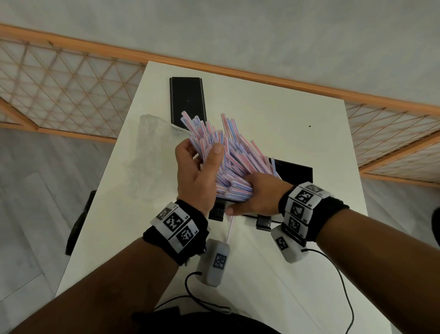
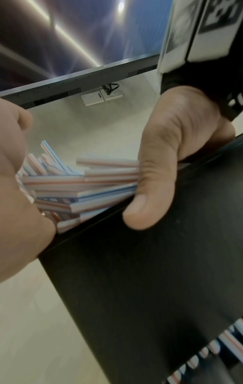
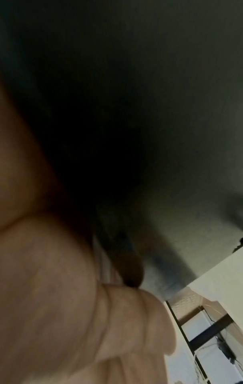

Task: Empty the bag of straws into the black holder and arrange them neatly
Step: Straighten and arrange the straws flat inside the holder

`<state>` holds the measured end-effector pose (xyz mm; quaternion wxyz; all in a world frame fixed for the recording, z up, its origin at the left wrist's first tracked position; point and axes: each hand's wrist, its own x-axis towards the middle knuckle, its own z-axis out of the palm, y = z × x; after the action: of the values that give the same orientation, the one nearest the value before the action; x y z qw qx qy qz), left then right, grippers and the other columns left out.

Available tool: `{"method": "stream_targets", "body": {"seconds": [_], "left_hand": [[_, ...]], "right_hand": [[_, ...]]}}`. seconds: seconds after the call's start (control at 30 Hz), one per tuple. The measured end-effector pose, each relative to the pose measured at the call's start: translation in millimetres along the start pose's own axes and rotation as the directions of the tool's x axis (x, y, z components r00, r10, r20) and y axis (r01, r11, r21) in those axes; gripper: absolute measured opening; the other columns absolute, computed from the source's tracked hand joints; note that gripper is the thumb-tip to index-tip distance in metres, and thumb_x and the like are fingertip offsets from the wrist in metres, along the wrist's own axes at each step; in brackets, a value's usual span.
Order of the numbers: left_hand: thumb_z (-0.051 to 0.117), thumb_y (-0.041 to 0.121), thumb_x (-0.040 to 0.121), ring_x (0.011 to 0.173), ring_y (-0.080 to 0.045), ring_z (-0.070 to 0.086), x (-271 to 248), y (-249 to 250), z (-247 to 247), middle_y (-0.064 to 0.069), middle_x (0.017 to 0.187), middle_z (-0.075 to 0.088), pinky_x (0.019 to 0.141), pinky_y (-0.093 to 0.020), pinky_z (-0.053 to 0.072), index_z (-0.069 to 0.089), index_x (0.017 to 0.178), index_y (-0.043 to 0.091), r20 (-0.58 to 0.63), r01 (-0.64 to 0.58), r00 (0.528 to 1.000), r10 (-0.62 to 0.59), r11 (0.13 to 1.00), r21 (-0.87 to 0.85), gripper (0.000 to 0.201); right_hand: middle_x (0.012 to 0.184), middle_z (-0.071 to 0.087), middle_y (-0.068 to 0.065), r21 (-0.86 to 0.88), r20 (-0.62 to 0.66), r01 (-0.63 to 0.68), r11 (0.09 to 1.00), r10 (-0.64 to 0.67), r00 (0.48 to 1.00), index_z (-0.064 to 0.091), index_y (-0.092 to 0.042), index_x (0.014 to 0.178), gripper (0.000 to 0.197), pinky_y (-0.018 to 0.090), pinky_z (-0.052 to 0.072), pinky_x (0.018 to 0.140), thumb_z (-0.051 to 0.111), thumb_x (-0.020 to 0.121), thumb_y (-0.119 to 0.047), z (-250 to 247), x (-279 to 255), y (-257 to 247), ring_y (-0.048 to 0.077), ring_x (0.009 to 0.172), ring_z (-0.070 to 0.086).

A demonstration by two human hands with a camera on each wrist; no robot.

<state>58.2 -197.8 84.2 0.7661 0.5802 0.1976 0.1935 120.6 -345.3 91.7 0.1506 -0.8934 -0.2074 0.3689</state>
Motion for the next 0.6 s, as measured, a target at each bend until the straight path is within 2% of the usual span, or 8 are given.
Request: {"method": "stream_targets", "body": {"seconds": [0.1, 0.2, 0.3, 0.33, 0.4, 0.47, 0.5, 0.6], "left_hand": [[0.067, 0.05, 0.076, 0.1, -0.001, 0.067, -2, 2, 1, -0.007, 0.122, 0.061, 0.085, -0.018, 0.051, 0.04, 0.132, -0.003, 0.028, -0.032, 0.999, 0.03, 0.998, 0.052, 0.082], [0.076, 0.049, 0.071, 0.104, -0.004, 0.067, -1, 2, 1, 0.004, 0.122, 0.061, 0.085, -0.019, 0.053, 0.041, 0.132, 0.002, 0.035, -0.036, 0.999, 0.032, 0.993, 0.116, 0.084], [0.081, 0.051, 0.067, 0.105, 0.002, 0.067, -3, 0, 2, 0.016, 0.122, 0.06, 0.084, -0.016, 0.054, 0.043, 0.132, 0.011, 0.006, -0.001, 1.0, 0.0, 0.987, 0.16, 0.085], [0.079, 0.052, 0.069, 0.104, 0.002, 0.067, -3, -2, 2, 0.014, 0.122, 0.06, 0.084, -0.016, 0.054, 0.044, 0.131, 0.011, -0.009, 0.002, 1.0, -0.001, 0.988, 0.157, 0.082], [0.071, 0.055, 0.076, 0.106, -0.004, 0.067, -2, -4, 0, 0.007, 0.123, 0.061, 0.088, -0.023, 0.055, 0.045, 0.129, 0.011, -0.03, 0.001, 1.0, 0.003, 0.991, 0.133, 0.074], [0.064, 0.059, 0.077, 0.107, -0.008, 0.067, -2, -5, -1, 0.004, 0.122, 0.061, 0.09, -0.027, 0.055, 0.045, 0.126, 0.013, -0.029, 0.004, 1.0, 0.0, 0.993, 0.121, 0.07], [0.062, 0.06, 0.077, 0.105, -0.004, 0.066, -2, -5, 0, 0.006, 0.119, 0.061, 0.087, -0.024, 0.054, 0.045, 0.126, 0.012, -0.027, -0.002, 1.0, 0.006, 0.992, 0.123, 0.07], [0.059, 0.062, 0.077, 0.094, 0.008, 0.062, -2, -9, 0, 0.011, 0.112, 0.059, 0.082, -0.014, 0.048, 0.045, 0.125, 0.009, -0.022, -0.009, 1.0, 0.012, 0.99, 0.143, 0.073]], "right_hand": [[0.072, 0.065, -0.009, 0.005, -0.025, 0.019, 1.0, -0.019, 1.0, 0.063, -0.029, 0.079, 0.051, 0.024, 0.046, 0.062, 0.078, 0.059, -0.074, 2, 2, -3, 0.009, 0.071, 0.063], [0.079, 0.065, -0.01, 0.005, -0.198, 0.04, 0.999, -0.038, 0.979, 0.065, -0.029, 0.091, 0.057, 0.023, 0.048, 0.068, 0.078, 0.058, -0.073, -9, -2, -3, 0.008, 0.076, 0.062], [0.076, 0.051, -0.013, -0.008, -0.356, 0.062, 0.998, -0.061, 0.933, 0.049, -0.028, 0.085, 0.062, 0.019, 0.035, 0.06, 0.08, 0.054, -0.072, -10, -12, 7, 0.006, 0.068, 0.05], [0.077, 0.046, -0.012, -0.038, -0.394, 0.073, 0.997, -0.082, 0.915, 0.045, -0.027, 0.087, 0.066, 0.02, 0.031, 0.06, 0.082, 0.055, -0.07, -7, -16, 11, 0.008, 0.068, 0.045], [0.087, 0.045, -0.009, -0.076, -0.499, 0.092, 0.993, -0.118, 0.859, 0.048, -0.023, 0.098, 0.068, 0.024, 0.032, 0.067, 0.084, 0.058, -0.065, 1, -25, 19, 0.013, 0.076, 0.043], [0.085, 0.048, -0.007, -0.069, -0.59, 0.125, 0.99, -0.141, 0.795, 0.049, -0.021, 0.092, 0.056, 0.027, 0.034, 0.066, 0.084, 0.064, -0.054, 9, -37, 25, 0.016, 0.076, 0.046], [0.08, 0.05, -0.006, -0.08, -0.578, 0.13, 0.988, -0.152, 0.801, 0.05, -0.021, 0.086, 0.049, 0.029, 0.036, 0.064, 0.08, 0.067, -0.054, 14, -42, 27, 0.018, 0.073, 0.048], [0.081, 0.059, -0.002, -0.169, -0.349, 0.069, 0.983, -0.125, 0.929, 0.058, -0.02, 0.086, 0.044, 0.033, 0.048, 0.07, 0.068, 0.074, -0.062, 30, -44, 30, 0.024, 0.079, 0.059]]}}
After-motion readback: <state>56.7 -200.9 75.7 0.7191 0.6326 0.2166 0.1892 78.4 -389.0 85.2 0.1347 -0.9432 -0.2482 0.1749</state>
